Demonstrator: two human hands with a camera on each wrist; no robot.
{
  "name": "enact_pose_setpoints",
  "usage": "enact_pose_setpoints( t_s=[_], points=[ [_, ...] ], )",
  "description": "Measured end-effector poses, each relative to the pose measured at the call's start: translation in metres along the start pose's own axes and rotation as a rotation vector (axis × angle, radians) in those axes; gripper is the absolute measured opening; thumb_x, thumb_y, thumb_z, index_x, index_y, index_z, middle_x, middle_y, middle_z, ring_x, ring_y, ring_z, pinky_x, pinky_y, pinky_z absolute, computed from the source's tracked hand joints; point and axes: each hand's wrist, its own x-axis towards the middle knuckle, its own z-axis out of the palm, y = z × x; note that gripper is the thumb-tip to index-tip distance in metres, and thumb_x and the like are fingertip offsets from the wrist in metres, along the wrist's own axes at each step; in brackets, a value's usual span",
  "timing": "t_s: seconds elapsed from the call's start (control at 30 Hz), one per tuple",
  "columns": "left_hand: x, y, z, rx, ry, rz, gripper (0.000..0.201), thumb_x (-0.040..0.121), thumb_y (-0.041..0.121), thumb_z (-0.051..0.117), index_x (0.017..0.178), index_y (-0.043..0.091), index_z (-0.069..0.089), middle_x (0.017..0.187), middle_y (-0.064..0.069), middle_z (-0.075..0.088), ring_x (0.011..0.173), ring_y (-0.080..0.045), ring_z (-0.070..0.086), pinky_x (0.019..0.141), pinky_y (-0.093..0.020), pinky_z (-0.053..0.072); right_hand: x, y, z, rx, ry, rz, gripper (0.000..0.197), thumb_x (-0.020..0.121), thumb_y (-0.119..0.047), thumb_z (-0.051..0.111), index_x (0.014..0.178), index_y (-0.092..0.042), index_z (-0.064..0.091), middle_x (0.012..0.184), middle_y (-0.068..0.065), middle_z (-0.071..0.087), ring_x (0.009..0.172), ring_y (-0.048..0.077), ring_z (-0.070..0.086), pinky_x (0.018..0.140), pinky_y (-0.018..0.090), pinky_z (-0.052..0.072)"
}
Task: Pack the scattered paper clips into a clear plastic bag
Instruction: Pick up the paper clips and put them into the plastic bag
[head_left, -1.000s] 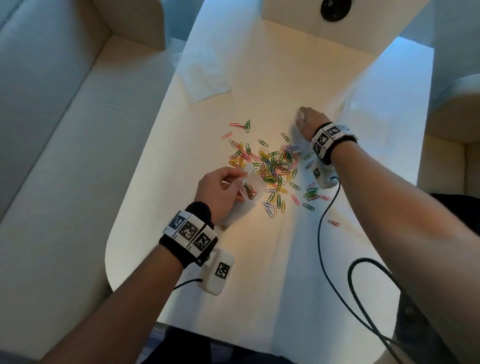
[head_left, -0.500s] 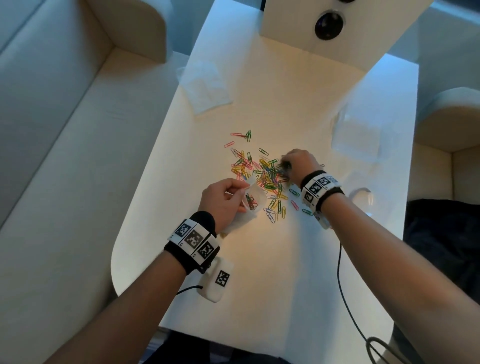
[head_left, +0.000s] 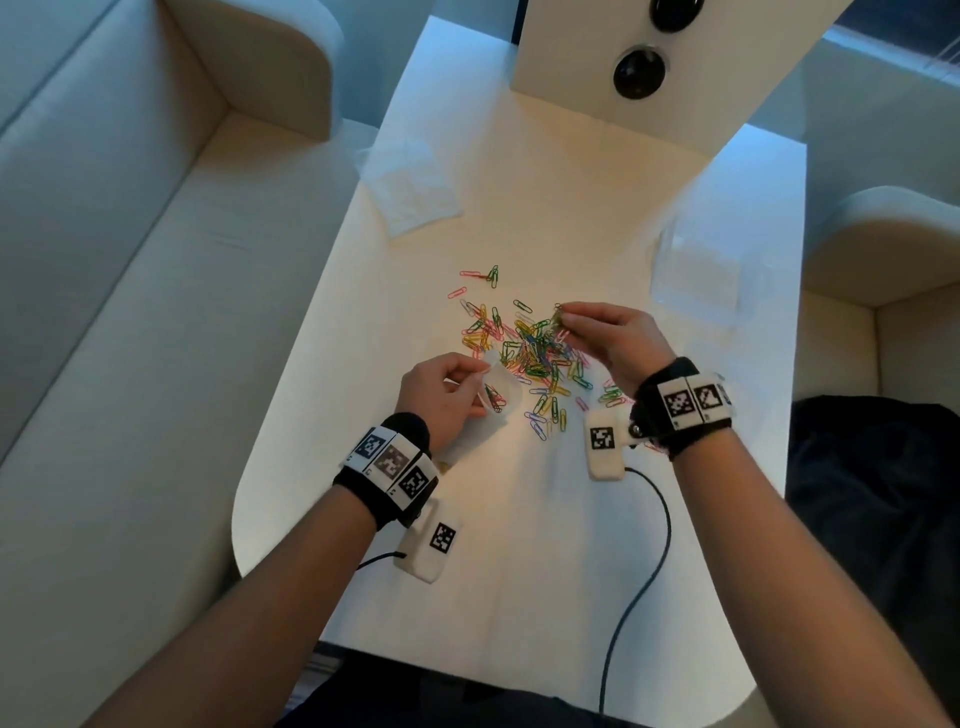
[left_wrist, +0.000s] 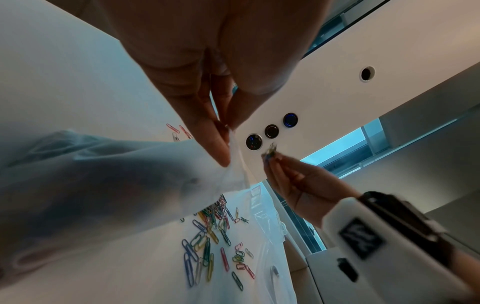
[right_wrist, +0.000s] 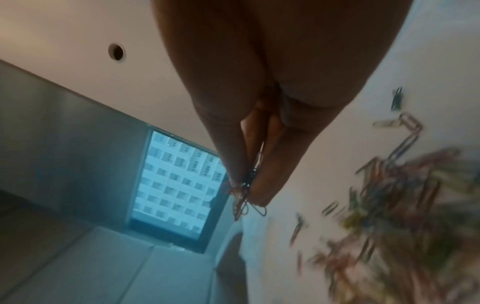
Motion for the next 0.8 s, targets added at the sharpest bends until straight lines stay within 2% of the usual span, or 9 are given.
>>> enact_pose_setpoints(
  t_s=[0.1, 0.23, 0.3, 0.43, 0.5, 0.6, 0.7, 0.77, 0.8],
  points=[
    [-0.001, 0.000, 0.003, -0.020, 0.008, -0.001, 0.013, 0.093, 0.010, 0.064, 0.102, 0.011, 0.072, 0.091, -0.010, 0.070, 0.075, -0.018, 0.075, 0.076, -0.041, 0.063, -0.022, 0.004, 0.022, -0.085, -0.141, 0.003, 0.022, 0.085, -0.002, 0.068, 0.106, -0.001, 0.070, 0.101, 0.013, 0.074, 0.091, 0.020, 0.072, 0.079, 0.024, 0.058],
    [-0.002, -0.002, 0.004, -0.035, 0.029, -0.009, 0.013, 0.093, 0.010, 0.064, 0.103, 0.010, 0.072, 0.088, -0.008, 0.070, 0.075, -0.019, 0.075, 0.075, -0.042, 0.063, -0.031, 0.025, 0.045, -0.768, -0.060, -0.241, 0.010, 0.084, -0.014, 0.073, 0.093, -0.012, 0.076, 0.084, 0.001, 0.075, 0.075, 0.011, 0.071, 0.077, 0.025, 0.059],
    [-0.002, -0.002, 0.002, -0.027, 0.023, -0.003, 0.013, 0.093, 0.010, 0.063, 0.103, 0.010, 0.072, 0.089, -0.007, 0.070, 0.075, -0.017, 0.075, 0.075, -0.039, 0.063, -0.036, 0.031, 0.059, -0.971, -0.010, -0.359, 0.012, 0.088, -0.018, 0.068, 0.095, -0.015, 0.077, 0.087, -0.002, 0.074, 0.077, 0.008, 0.068, 0.079, 0.024, 0.058],
    [0.002, -0.001, -0.001, -0.008, 0.032, 0.008, 0.014, 0.093, 0.009, 0.063, 0.104, 0.009, 0.072, 0.089, -0.006, 0.070, 0.071, -0.009, 0.073, 0.070, -0.028, 0.062, -0.044, 0.030, 0.070, -1.059, -0.141, -0.341, 0.027, 0.092, -0.002, 0.053, 0.107, -0.012, 0.074, 0.099, 0.004, 0.074, 0.088, 0.016, 0.068, 0.085, 0.028, 0.056],
    [0.003, -0.002, -0.002, -0.016, 0.037, 0.006, 0.014, 0.093, 0.008, 0.063, 0.103, 0.011, 0.072, 0.086, -0.004, 0.069, 0.070, -0.010, 0.073, 0.070, -0.029, 0.062, -0.045, 0.028, 0.066, -1.066, -0.176, -0.370, 0.024, 0.091, -0.003, 0.057, 0.104, -0.013, 0.075, 0.097, 0.003, 0.074, 0.085, 0.013, 0.068, 0.084, 0.027, 0.056],
    [0.003, -0.003, -0.004, -0.027, 0.039, -0.003, 0.014, 0.094, 0.008, 0.062, 0.103, 0.011, 0.072, 0.089, -0.006, 0.069, 0.074, -0.012, 0.074, 0.070, -0.028, 0.062, -0.027, 0.021, 0.044, -0.936, 0.011, -0.395, 0.016, 0.089, -0.011, 0.065, 0.101, -0.016, 0.075, 0.096, 0.000, 0.075, 0.081, 0.006, 0.067, 0.081, 0.018, 0.055],
    [0.000, -0.005, -0.010, 0.002, 0.037, 0.004, 0.014, 0.094, 0.009, 0.061, 0.104, 0.011, 0.071, 0.092, -0.006, 0.068, 0.080, -0.012, 0.073, 0.067, -0.024, 0.061, 0.015, 0.019, -0.003, -0.931, 0.340, -0.254, 0.029, 0.092, -0.014, 0.059, 0.119, -0.015, 0.067, 0.118, 0.006, 0.068, 0.102, 0.017, 0.064, 0.098, 0.030, 0.050],
    [-0.001, -0.006, -0.012, -0.024, 0.034, -0.010, 0.014, 0.094, 0.008, 0.061, 0.102, 0.012, 0.071, 0.095, -0.009, 0.069, 0.084, -0.016, 0.073, 0.071, -0.031, 0.062, 0.043, 0.028, -0.030, -1.095, 0.387, -0.019, 0.044, 0.095, -0.021, 0.052, 0.138, -0.010, 0.049, 0.140, 0.014, 0.052, 0.125, 0.029, 0.051, 0.109, 0.037, 0.039],
    [-0.002, -0.006, -0.012, -0.034, 0.034, -0.018, 0.013, 0.094, 0.008, 0.062, 0.102, 0.013, 0.071, 0.095, -0.010, 0.069, 0.085, -0.017, 0.074, 0.072, -0.033, 0.063, 0.055, 0.035, -0.038, -1.146, 0.374, 0.069, 0.049, 0.097, -0.024, 0.050, 0.142, -0.007, 0.042, 0.144, 0.017, 0.045, 0.130, 0.033, 0.045, 0.109, 0.039, 0.036]
  ],
)
